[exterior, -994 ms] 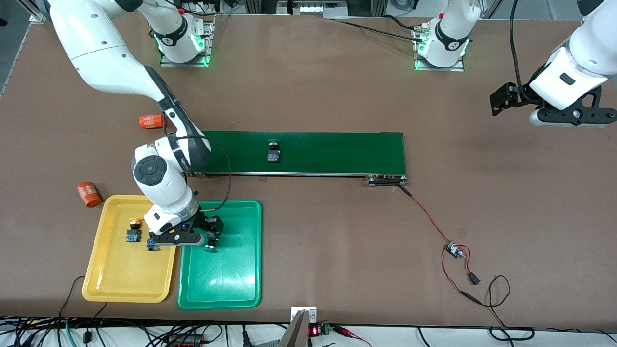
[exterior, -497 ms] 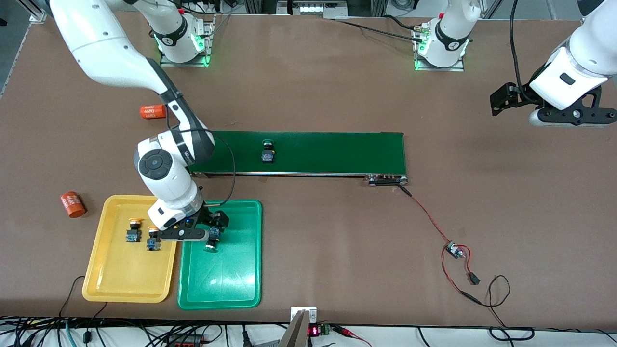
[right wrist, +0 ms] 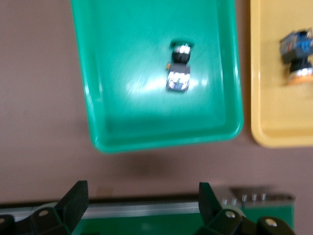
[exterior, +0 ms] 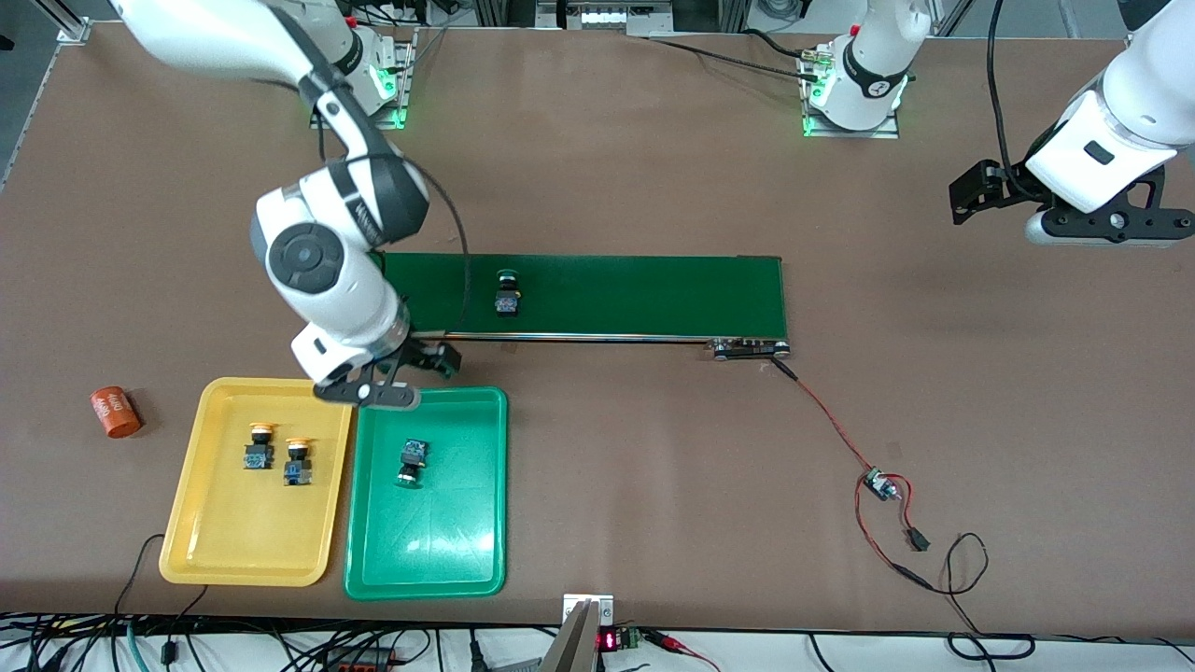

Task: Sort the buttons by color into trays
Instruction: 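Return the right gripper to the belt end and grasp the next green button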

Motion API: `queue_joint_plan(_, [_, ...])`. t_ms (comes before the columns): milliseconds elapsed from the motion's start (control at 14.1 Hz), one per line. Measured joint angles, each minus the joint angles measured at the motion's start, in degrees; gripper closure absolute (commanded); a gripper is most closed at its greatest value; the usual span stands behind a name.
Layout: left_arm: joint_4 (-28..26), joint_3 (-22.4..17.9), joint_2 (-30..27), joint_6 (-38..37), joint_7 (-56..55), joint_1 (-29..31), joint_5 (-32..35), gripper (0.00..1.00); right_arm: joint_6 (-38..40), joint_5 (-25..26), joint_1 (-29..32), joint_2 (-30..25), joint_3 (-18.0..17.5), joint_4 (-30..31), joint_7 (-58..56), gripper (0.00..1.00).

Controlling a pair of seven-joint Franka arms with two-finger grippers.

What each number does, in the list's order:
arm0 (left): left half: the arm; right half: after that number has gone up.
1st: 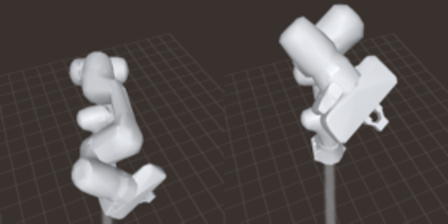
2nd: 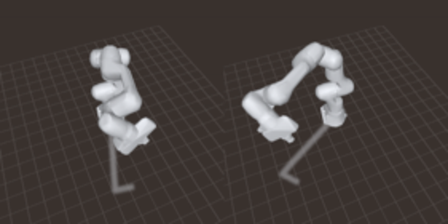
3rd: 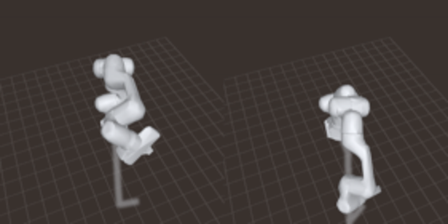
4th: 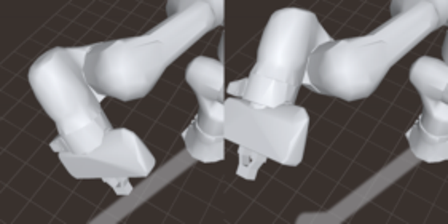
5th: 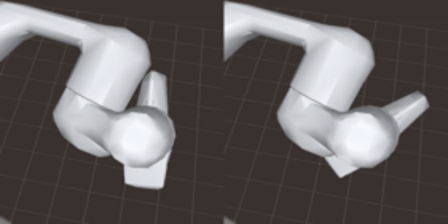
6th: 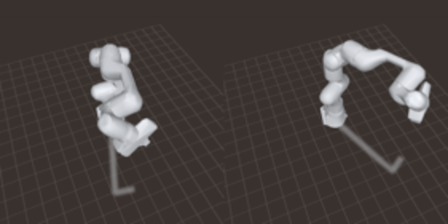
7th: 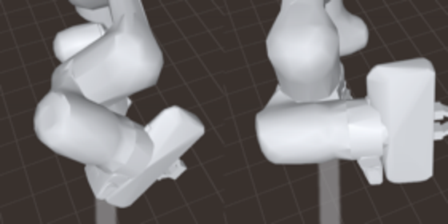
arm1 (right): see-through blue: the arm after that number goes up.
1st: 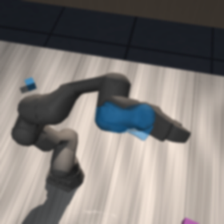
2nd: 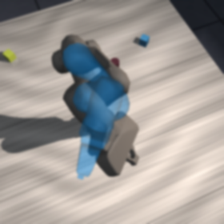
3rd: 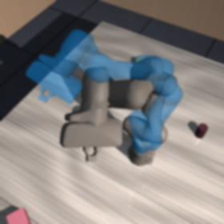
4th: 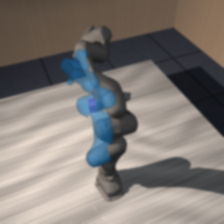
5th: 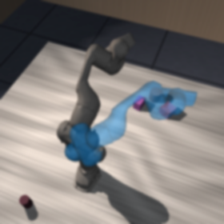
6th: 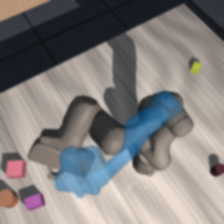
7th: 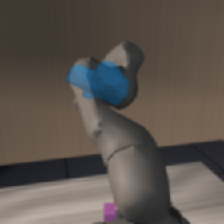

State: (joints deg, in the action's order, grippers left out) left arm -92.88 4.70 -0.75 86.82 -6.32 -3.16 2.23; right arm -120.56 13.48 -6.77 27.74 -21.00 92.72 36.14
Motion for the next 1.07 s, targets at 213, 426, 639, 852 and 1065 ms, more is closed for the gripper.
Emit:
queue_joint_plan(213, [0.0,0.0,0.0,0.0,0.0,0.0,0.0,0.0,-0.11,-0.07,-0.06,-3.46,-2.78,5.49,1.91,0.0])
queue_joint_plan(426, [0.0,0.0,0.0,0.0,0.0,0.0,0.0,0.0,-2.32,-0.25,-0.08,-4.31,-4.98,9.81,4.76,0.0])
queue_joint_plan(639, [0.01,0.0,0.0,0.0,0.0,0.0,0.0,0.0,-7.29,-0.25,-0.1,-4.3,-5.59,14.6,6.29,0.0])
queue_joint_plan(852, [0.01,0.0,0.0,0.0,0.0,0.0,0.0,0.0,-9.62,-0.25,-0.09,-4.3,-5.6,17.06,6.69,0.0])
queue_joint_plan(1065, [0.01,0.0,0.0,0.0,0.0,0.0,0.0,0.0,-9.82,-0.25,-0.09,-4.26,-5.6,18.0,6.72,0.0])
